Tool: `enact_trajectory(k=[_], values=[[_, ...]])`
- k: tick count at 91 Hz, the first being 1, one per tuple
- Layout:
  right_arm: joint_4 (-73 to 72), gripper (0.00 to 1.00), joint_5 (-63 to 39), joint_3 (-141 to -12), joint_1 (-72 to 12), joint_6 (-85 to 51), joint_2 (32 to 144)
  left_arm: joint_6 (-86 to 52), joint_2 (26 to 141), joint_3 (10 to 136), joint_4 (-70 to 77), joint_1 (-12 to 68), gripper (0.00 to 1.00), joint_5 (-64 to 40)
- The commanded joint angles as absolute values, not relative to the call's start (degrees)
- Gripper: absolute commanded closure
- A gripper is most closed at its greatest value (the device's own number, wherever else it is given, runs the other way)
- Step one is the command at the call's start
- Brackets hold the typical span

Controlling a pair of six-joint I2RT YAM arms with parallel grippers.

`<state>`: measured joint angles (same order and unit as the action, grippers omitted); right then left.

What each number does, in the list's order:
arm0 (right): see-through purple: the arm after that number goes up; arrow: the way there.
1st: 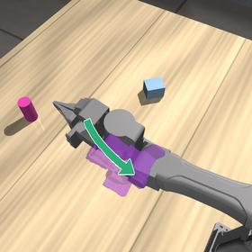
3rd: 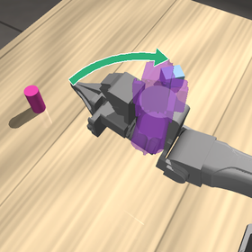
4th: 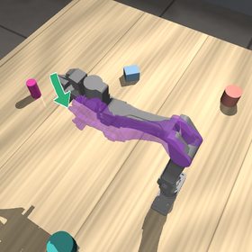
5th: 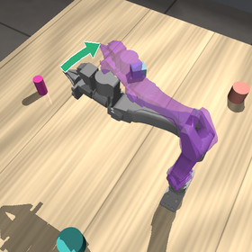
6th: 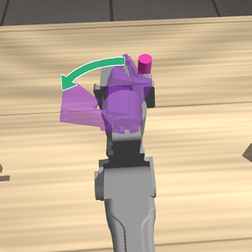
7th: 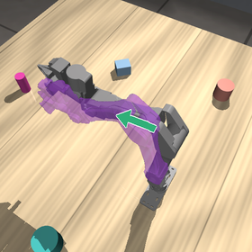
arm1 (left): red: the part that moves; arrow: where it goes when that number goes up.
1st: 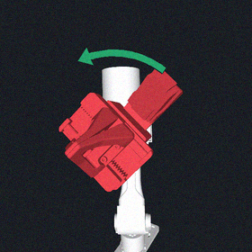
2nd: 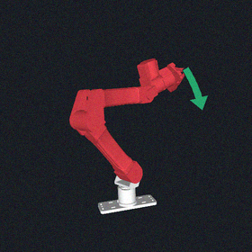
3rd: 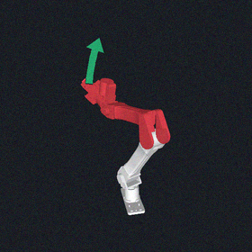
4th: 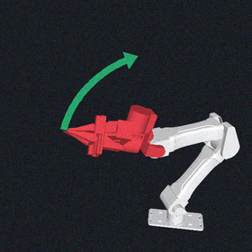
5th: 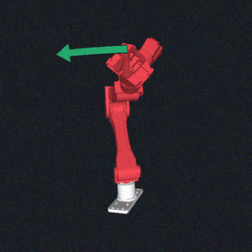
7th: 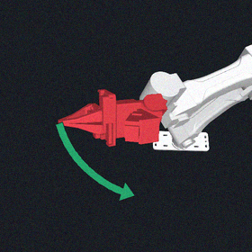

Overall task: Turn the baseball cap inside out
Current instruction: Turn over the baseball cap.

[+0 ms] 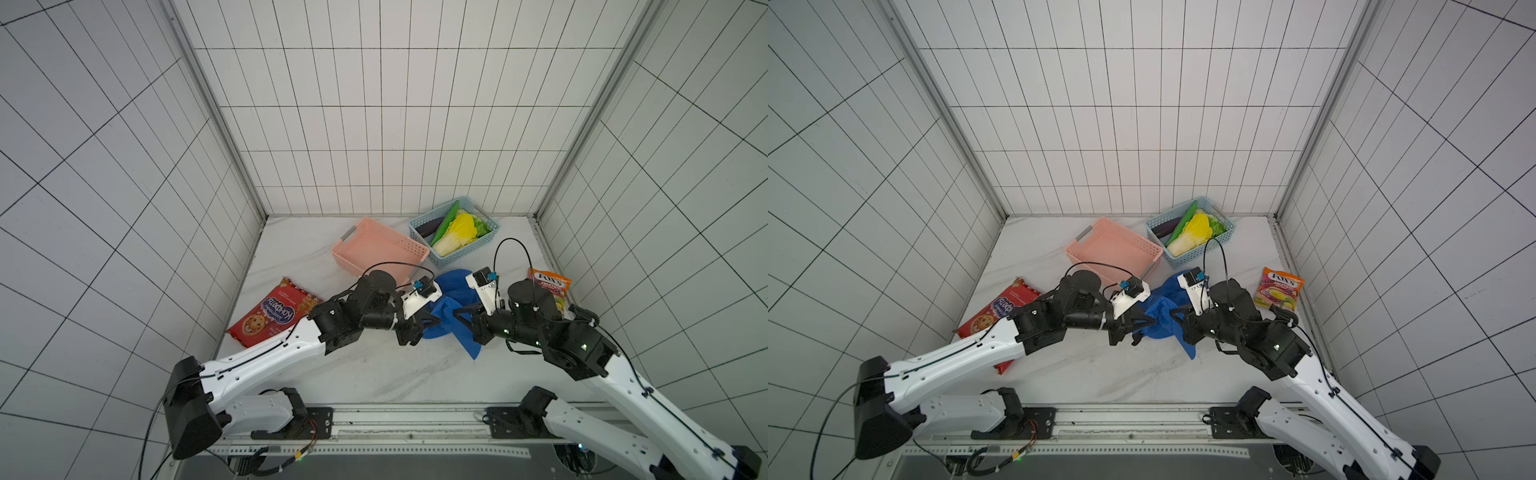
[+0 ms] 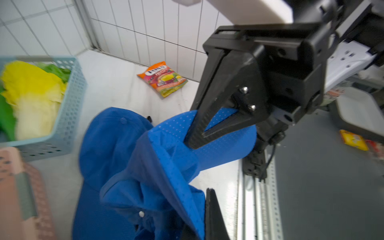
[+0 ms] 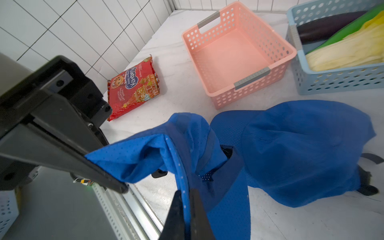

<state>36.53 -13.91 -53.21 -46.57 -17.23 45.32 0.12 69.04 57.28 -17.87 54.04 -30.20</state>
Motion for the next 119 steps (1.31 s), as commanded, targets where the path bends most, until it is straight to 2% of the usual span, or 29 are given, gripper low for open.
enact_trajectory(k=[1, 15, 24, 29, 42, 46, 50, 51, 55, 58, 60, 67, 76, 84, 96, 119], values=[[37.57, 1.00, -13.80, -55.02, -43.45, -17.46, 46.57, -10.65, 66.94, 57.49, -17.57, 54.71, 1.00, -52.28], [36.39, 1.00, -22.53, -54.99, -42.99, -17.41, 46.79, -21.11, 69.74, 57.37, -5.48, 54.75, 1.00, -62.02], [35.35, 1.00, -27.07, -54.41, -42.81, -18.32, 46.15, -25.50, 72.17, 57.51, -0.29, 54.61, 0.89, -66.51], [35.20, 1.00, -28.09, -54.11, -42.75, -18.96, 45.58, -26.33, 72.86, 57.71, 0.42, 53.84, 0.87, -67.60], [34.84, 1.00, -26.60, -52.66, -42.05, -21.39, 42.67, -26.78, 70.01, 55.23, 0.86, 49.31, 0.90, -64.11], [34.35, 1.00, -25.76, -52.25, -41.54, -22.45, 41.74, -26.59, 68.05, 53.88, 0.81, 47.82, 0.95, -60.92], [33.78, 1.00, -25.18, -51.74, -40.94, -24.13, 41.18, -25.75, 65.85, 51.99, -0.08, 46.22, 0.95, -55.87], [33.19, 1.00, -25.12, -51.59, -40.67, -24.93, 41.01, -25.40, 65.31, 51.53, -0.65, 45.96, 0.93, -54.21], [31.87, 1.00, -25.53, -51.18, -40.13, -26.78, 40.81, -23.64, 63.19, 50.14, -3.18, 45.18, 0.74, -47.20], [30.55, 1.00, -25.77, -51.01, -39.85, -28.73, 40.82, -22.87, 61.72, 48.74, -4.91, 44.79, 0.54, -42.66], [29.72, 1.00, -26.00, -50.85, -39.67, -29.68, 40.81, -22.55, 60.80, 48.00, -5.32, 44.60, 0.46, -40.24], [27.09, 1.00, -26.44, -50.91, -39.26, -33.05, 41.18, -21.87, 57.37, 45.71, -5.38, 44.30, 0.26, -33.84], [25.47, 1.00, -26.07, -51.63, -38.84, -35.90, 41.31, -20.38, 51.65, 43.83, -5.52, 44.30, 0.11, -26.45], [25.33, 1.00, -25.03, -52.22, -38.45, -37.41, 41.22, -16.54, 46.40, 41.30, -3.65, 44.32, 0.06, -20.82], [24.24, 1.00, -25.38, -52.79, -37.82, -39.13, 41.50, -6.63, 42.30, 37.61, -2.63, 44.56, 0.03, -14.98], [20.39, 1.00, -28.64, -51.20, -37.49, -42.51, 40.53, -1.58, 47.59, 38.54, -2.66, 45.34, 0.02, -15.64]])
